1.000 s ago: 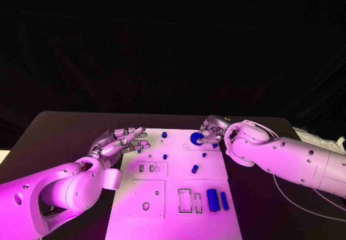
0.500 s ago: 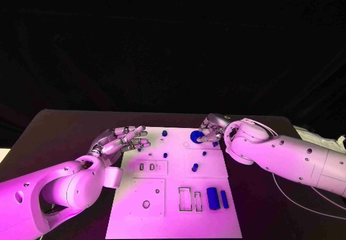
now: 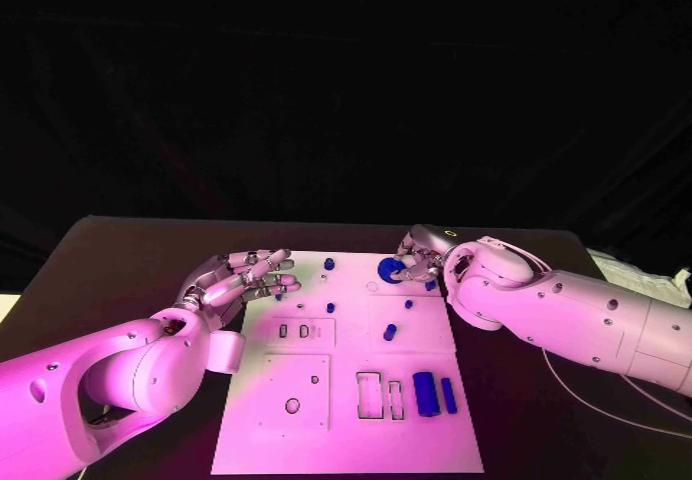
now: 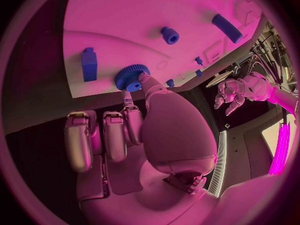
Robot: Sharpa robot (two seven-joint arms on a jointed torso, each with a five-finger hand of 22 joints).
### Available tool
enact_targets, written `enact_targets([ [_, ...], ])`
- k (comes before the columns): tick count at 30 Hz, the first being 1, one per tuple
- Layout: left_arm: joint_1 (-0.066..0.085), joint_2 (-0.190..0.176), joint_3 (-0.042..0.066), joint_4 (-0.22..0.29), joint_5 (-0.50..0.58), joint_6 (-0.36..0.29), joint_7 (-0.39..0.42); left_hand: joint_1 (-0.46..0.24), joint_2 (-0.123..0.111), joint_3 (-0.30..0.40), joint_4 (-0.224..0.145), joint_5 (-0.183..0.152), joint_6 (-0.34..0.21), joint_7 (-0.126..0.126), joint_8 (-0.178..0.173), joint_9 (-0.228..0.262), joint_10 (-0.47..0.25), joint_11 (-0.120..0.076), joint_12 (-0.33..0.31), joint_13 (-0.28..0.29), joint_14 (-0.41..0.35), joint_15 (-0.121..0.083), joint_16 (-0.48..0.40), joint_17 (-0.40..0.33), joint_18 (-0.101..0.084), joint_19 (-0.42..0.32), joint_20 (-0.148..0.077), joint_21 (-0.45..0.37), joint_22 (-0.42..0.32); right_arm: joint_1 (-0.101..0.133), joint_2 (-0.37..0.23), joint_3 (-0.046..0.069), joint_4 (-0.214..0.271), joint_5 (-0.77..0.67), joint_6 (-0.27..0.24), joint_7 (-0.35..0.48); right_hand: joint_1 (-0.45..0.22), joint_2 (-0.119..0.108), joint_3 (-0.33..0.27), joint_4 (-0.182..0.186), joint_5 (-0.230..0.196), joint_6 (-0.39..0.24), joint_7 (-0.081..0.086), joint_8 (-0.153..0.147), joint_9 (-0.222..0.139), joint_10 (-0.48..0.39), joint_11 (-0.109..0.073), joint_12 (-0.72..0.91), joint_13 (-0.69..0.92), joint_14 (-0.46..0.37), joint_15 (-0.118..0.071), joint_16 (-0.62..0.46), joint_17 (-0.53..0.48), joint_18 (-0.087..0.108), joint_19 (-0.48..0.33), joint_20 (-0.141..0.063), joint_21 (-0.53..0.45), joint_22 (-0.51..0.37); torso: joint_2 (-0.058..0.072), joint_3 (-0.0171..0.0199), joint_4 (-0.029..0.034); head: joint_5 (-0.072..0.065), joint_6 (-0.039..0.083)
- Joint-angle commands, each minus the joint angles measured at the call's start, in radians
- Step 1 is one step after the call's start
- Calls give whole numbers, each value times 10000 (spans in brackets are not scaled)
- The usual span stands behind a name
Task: Assemble the parts on the task board
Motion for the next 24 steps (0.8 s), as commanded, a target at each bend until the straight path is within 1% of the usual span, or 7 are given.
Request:
enact_targets([
  [1, 10, 22, 7, 14, 13, 184, 42, 80, 25, 10, -82, -49, -47, 32, -44, -6, -69, -19, -9, -12, -13, 4, -71, 18, 103, 63, 12, -36, -16, -96, 13, -22, 136, -727, -959, -108, 175, 204, 198, -76, 169, 172, -60, 75, 61, 211, -27, 180, 789, 838, -91, 51, 1523, -133, 583, -33, 56, 1695, -2, 2, 5, 15, -7],
  [4, 10, 22, 6, 18, 13, 175, 38, 93, 31, 15, -101, -49, -46, 32, -44, -5, -71, -20, -8, -11, -10, 3, -75, 25, 103, 67, 10, -39, -17, -113, 31, -11, 246, -849, -1137, -81, 187, 207, 263, -94, 175, 202, -72, 79, 71, 231, -37, 221, 835, 838, -100, 52, 1525, -140, 600, -45, 71, 1729, -7, -12, 11, 8, -1],
  [9, 10, 18, 6, 24, 13, 176, 46, 93, 31, 15, -101, -49, -46, 32, -44, -5, -71, -20, -8, -11, -10, 3, -75, 25, 103, 67, 10, -39, -17, -127, 82, 5, 454, -913, -1266, 14, 188, 232, 400, -119, 174, 269, -94, 89, 93, 264, -56, 281, 909, 836, -119, 48, 1515, -149, 618, -67, 88, 1768, -5, -10, 21, 23, -8],
  [14, 10, 18, 6, 19, 13, 201, 56, 93, 31, 15, -101, -49, -46, 32, -44, -5, -71, -20, -8, -11, -10, 3, -75, 25, 103, 67, 10, -39, -17, -150, 132, 183, 699, -784, -1428, 139, 122, 221, 442, -96, 141, 288, -96, 84, 102, 275, -59, 300, 938, 836, -124, 50, 1519, -159, 642, -76, 108, 1816, 11, 8, 36, 47, -45],
  [17, 10, 14, 6, 28, 13, 205, 59, 110, 38, 20, -126, -49, -43, 31, -43, -4, -69, -21, -5, -11, -8, 1, -81, 34, 103, 72, 9, -43, -19, -144, 212, 237, 783, -751, -1444, 173, 72, 216, 471, -75, 114, 295, -98, 78, 107, 277, -60, 298, 946, 833, -127, 45, 1506, -161, 645, -80, 112, 1824, 3, -16, 54, 34, -30],
  [21, 10, 7, 6, 30, 13, 204, 69, 110, 38, 20, -126, -49, -43, 31, -43, -4, -69, -21, -5, -11, -8, 1, -81, 34, 103, 72, 9, -43, -19, -127, 357, 260, 920, -697, -1381, 211, 42, 214, 489, -61, 104, 299, -99, 73, 110, 275, -61, 291, 946, 834, -128, 46, 1508, -162, 647, -83, 113, 1827, 12, 3, 71, 120, -46],
  [24, 11, 2, 6, 21, 13, 196, 75, 110, 38, 20, -126, -49, -43, 31, -43, -4, -69, -21, -5, -11, -8, 1, -81, 34, 103, 72, 9, -43, -19, -95, 545, 266, 988, -648, -1136, 221, 12, 211, 502, -49, 95, 298, -99, 67, 112, 278, -61, 294, 954, 833, -129, 43, 1502, -164, 653, -84, 118, 1840, 20, 8, 53, 155, -39],
])
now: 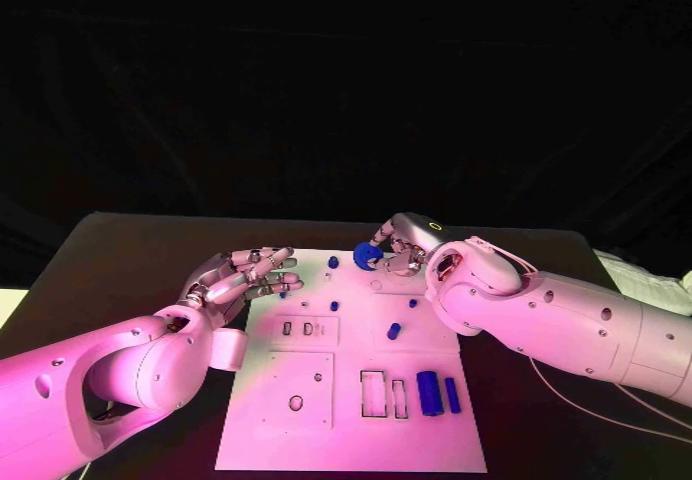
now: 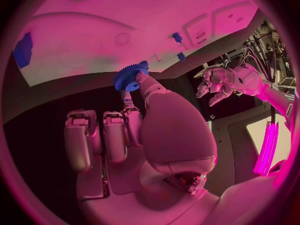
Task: Assemble the parts on the task board
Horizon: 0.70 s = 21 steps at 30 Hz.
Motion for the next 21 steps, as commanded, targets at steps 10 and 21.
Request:
enact_targets([
  [10, 12, 93, 7, 20, 13, 297, 67, 52, 12, -27, -70, -53, -41, 49, -45, -3, -71, -14, -3, -10, -13, 6, -56, 21, 99, 72, 10, -54, -17, 57, 949, 6, -151, 203, 885, 240, -93, 17, 163, -6, -136, 227, -136, 13, 121, 221, -33, -9, 952, 826, -57, 32, 1478, -171, 665, -88, 50, 1870, 9, 6, 11, 109, -12],
  [21, 12, 132, 7, 39, 13, 301, 87, 21, 27, -41, -81, -54, -64, 78, -58, -7, -96, 8, -10, -13, -41, 23, -87, 35, 92, 57, 18, -79, -28, 20, 1529, -59, -673, 6, 1203, 263, -108, -27, 198, -34, -174, 190, -117, -20, 119, 207, -21, -35, 946, 822, -52, 24, 1459, -172, 666, -88, 51, 1874, 12, 12, -11, 196, -39],
])
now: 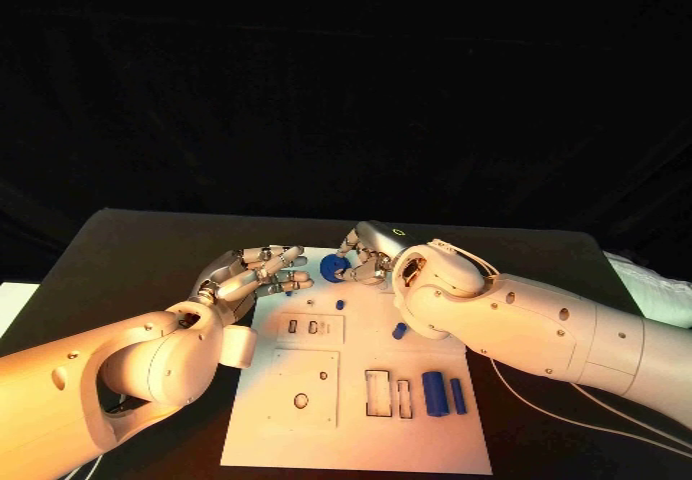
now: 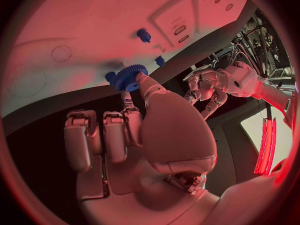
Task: Assemble the parts on the task board
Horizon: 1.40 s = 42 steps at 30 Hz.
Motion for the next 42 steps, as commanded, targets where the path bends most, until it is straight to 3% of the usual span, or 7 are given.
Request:
enact_targets([
  [1, 11, 24, 7, 37, 13, 230, 88, 21, 27, -14, -54, -54, -26, 41, -58, -6, -96, 8, -10, -13, -41, 23, -42, 7, 92, 57, 18, -42, -17, -20, 107, -27, -159, -187, 422, 89, -83, -52, 54, -19, -25, 179, -124, 37, 188, 206, -21, -36, 948, 822, -52, 24, 1451, -180, 665, -87, 51, 1866, 1, 4, -20, 24, -23],
  [15, 11, 36, 7, 28, 13, 245, 87, 16, 30, -19, -64, -54, -37, 46, -64, -8, -106, 14, -12, -14, -54, 30, -55, 13, 89, 49, 22, -54, -22, -54, 419, -131, -587, -301, 289, 46, -337, -291, 125, -39, -452, -275, 79, -325, 103, 4, 150, -447, 711, 803, 85, -14, 1370, -174, 643, 18, 36, 1839, 6, 7, -25, 90, -54],
  [21, 11, 25, 7, 25, 13, 239, 75, 16, 30, -19, -64, -54, -37, 46, -64, -8, -106, 14, -12, -14, -54, 30, -55, 13, 89, 49, 22, -54, -22, -55, 436, -155, -624, -263, 323, 186, -577, -582, -47, 11, -662, -744, 209, -530, 11, -253, 280, -980, 361, 803, 202, -9, 1385, -167, 622, 133, 20, 1811, 4, 13, -35, 105, -56],
  [23, 12, 23, 7, 26, 13, 232, 62, 16, 30, -19, -64, -54, -37, 46, -64, -8, -106, 14, -12, -14, -54, 30, -55, 13, 89, 49, 22, -54, -22, -55, 433, -168, -613, -231, 396, 277, -769, -739, -254, 118, -661, -874, 227, -523, -14, -319, 307, -1129, 267, 805, 232, -3, 1400, -167, 621, 167, 20, 1813, 5, 11, -31, 137, -62],
  [27, 12, 21, 7, 28, 13, 225, 46, 10, 33, -23, -74, -53, -47, 52, -68, -9, -116, 19, -13, -14, -60, 34, -65, 20, 88, 44, 24, -63, -26, -55, 429, -183, -607, -207, 356, 333, -956, -845, -590, 342, -673, -1005, 252, -519, -35, -353, 332, -1226, 221, 807, 258, 4, 1420, -167, 620, 201, 20, 1818, 6, 14, -29, 132, -64],
  [35, 12, 8, 7, 34, 13, 210, 30, 4, 34, -29, -81, -54, -60, 62, -73, -11, -128, 25, -15, -15, -63, 37, -72, 26, 88, 42, 26, -70, -29, -55, 381, -192, -618, -156, 280, 390, -942, -810, -1015, 758, -598, -995, 249, -468, -14, -335, 341, -1233, 257, 812, 275, 18, 1451, -175, 641, 230, 37, 1861, 7, 16, -36, 126, -58],
  [42, 12, 1, 7, 38, 13, 199, 19, 4, 34, -29, -81, -54, -60, 62, -74, -11, -128, 25, -16, -15, -63, 37, -72, 26, 88, 42, 26, -70, -30, -56, 373, -211, -691, 81, 640, 346, -956, -704, -1128, 958, -538, -931, 236, -471, -1, -304, 328, -1190, 308, 816, 262, 28, 1473, -179, 648, 221, 44, 1878, 10, 13, -38, 117, -69],
])
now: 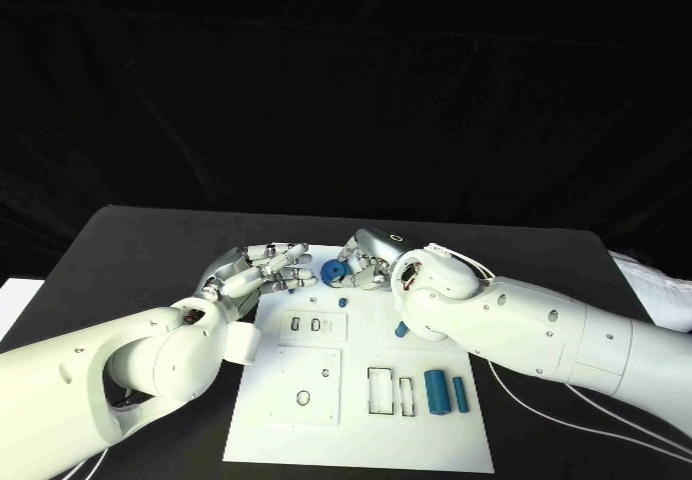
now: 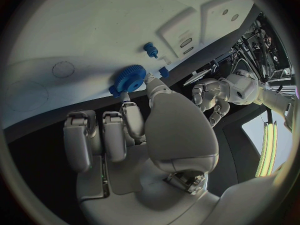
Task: Assemble the parts on the task board
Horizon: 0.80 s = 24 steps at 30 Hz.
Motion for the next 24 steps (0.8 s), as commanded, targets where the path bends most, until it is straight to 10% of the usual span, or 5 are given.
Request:
enact_targets([
  [1, 11, 9, 7, 30, 13, 168, 35, 4, 34, 0, -53, -54, -25, 28, -35, -11, -93, -10, -16, -16, -64, 37, -11, 15, 88, 42, 26, -31, -9, -7, 13, -19, -63, 157, 378, 41, -76, 123, -99, 197, 83, 5, 2, 14, 10, 4, 3, 39, 300, 798, 64, 28, 1478, -205, 650, 78, 45, 1884, 1, -5, -1, -14, -8],
  [17, 12, 5, 7, 42, 13, 164, 26, 0, 37, -3, -59, -53, -34, 35, -39, -12, -102, -5, -17, -17, -65, 39, -15, 20, 88, 42, 28, -36, -11, -8, -13, -62, -107, 415, -157, 105, 154, 272, -170, 392, 263, -78, 25, 30, -6, 56, 23, 136, 406, 820, 87, 76, 1587, -225, 699, 99, 85, 1978, 3, -10, 6, -33, -47],
  [24, 12, -25, 7, 31, 13, 150, 23, 0, 41, -4, -67, -53, -41, 39, -40, -13, -108, -1, -17, -17, -65, 41, -19, 25, 88, 42, 29, -40, -13, -75, -268, -67, 175, 457, -1740, 717, 377, 320, -159, 325, 667, 30, -3, 39, 7, 105, -2, 230, 498, 820, 66, 79, 1591, -225, 702, 80, 88, 1985, -7, 0, -4, -32, -31],
])
